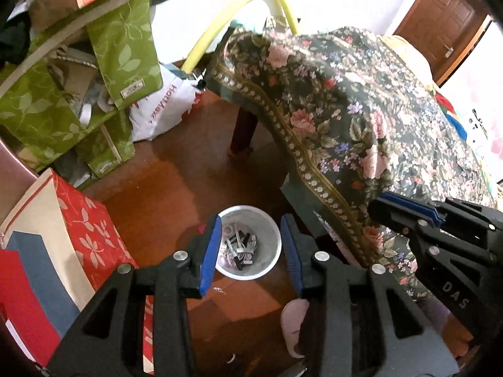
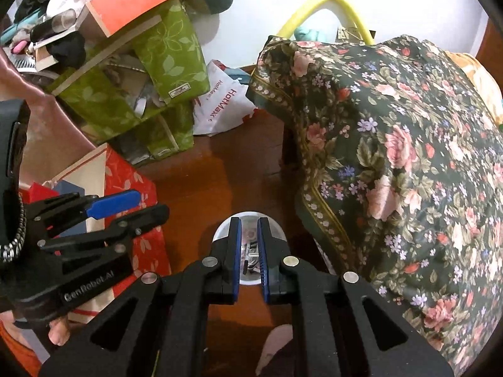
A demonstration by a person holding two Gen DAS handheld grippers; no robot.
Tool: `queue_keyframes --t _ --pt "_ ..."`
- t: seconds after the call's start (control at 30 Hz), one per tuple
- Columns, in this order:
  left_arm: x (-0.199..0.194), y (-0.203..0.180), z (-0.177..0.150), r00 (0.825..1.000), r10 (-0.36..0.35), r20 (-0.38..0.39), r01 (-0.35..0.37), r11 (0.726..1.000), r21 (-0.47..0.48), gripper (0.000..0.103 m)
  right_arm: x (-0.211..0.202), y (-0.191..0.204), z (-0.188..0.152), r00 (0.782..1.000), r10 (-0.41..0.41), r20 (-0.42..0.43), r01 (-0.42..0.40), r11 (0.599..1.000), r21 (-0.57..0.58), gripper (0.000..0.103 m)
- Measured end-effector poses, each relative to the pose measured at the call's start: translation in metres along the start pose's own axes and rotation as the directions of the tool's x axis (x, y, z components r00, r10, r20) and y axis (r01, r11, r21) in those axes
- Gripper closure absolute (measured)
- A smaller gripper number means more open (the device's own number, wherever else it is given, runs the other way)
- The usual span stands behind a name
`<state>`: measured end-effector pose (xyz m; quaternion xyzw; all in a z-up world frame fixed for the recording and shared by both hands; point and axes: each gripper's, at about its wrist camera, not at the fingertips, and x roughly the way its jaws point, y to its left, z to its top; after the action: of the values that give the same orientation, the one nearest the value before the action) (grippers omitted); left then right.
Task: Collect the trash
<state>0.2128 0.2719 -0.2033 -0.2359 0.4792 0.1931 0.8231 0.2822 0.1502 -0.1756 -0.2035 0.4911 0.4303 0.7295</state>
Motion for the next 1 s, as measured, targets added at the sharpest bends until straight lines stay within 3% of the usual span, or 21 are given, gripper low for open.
queue_keyframes --t 0.1,0.17,0.23,0.27,0.5,0.63,0.77,1.0 --pt "-0.016 -0.008 -0.003 0.999 0.011 0.035 -0.012 1.0 0.024 0.065 -0.016 0.0 -0.005 0.999 -0.023 0.023 0.023 1.0 -0.005 0.089" --pt "-0.032 -0.015 -0.005 0.998 0.015 0.065 -0.017 0.999 0.041 0.065 -0.029 0.001 -0.01 0.998 -0.051 0.045 0.051 0.999 -0.014 0.081" --pt "-0.048 -0.021 -0.008 0.995 0.012 0.099 -0.018 0.998 0.055 0.065 -0.045 0.002 -0.015 0.995 -0.059 0.075 0.061 0.998 -0.013 0.062" --pt "-0.059 -0.025 -0.01 0.993 0.01 0.12 -0.017 0.998 0.063 0.065 -0.055 0.003 -0.019 0.993 -0.061 0.098 0.063 0.998 -0.008 0.059" --pt "-0.137 -0.049 -0.029 0.962 -0.015 0.274 -0.019 0.992 0.122 0.065 -0.129 0.005 -0.05 0.965 -0.117 0.236 0.114 0.993 0.026 0.057" --pt "-0.184 -0.066 -0.047 0.931 -0.064 0.359 0.005 0.987 0.161 0.063 -0.185 0.003 -0.076 0.922 -0.166 0.349 0.147 0.986 0.083 0.057" --pt "-0.226 -0.084 -0.067 0.892 -0.127 0.435 0.036 0.977 0.213 0.062 -0.245 0.003 -0.108 0.848 -0.249 0.468 0.187 0.967 0.176 0.057" --pt "-0.281 -0.114 -0.112 0.82 -0.252 0.514 0.075 0.937 0.34 0.062 -0.316 0.011 -0.157 0.725 -0.384 0.571 0.218 0.915 0.339 0.057"
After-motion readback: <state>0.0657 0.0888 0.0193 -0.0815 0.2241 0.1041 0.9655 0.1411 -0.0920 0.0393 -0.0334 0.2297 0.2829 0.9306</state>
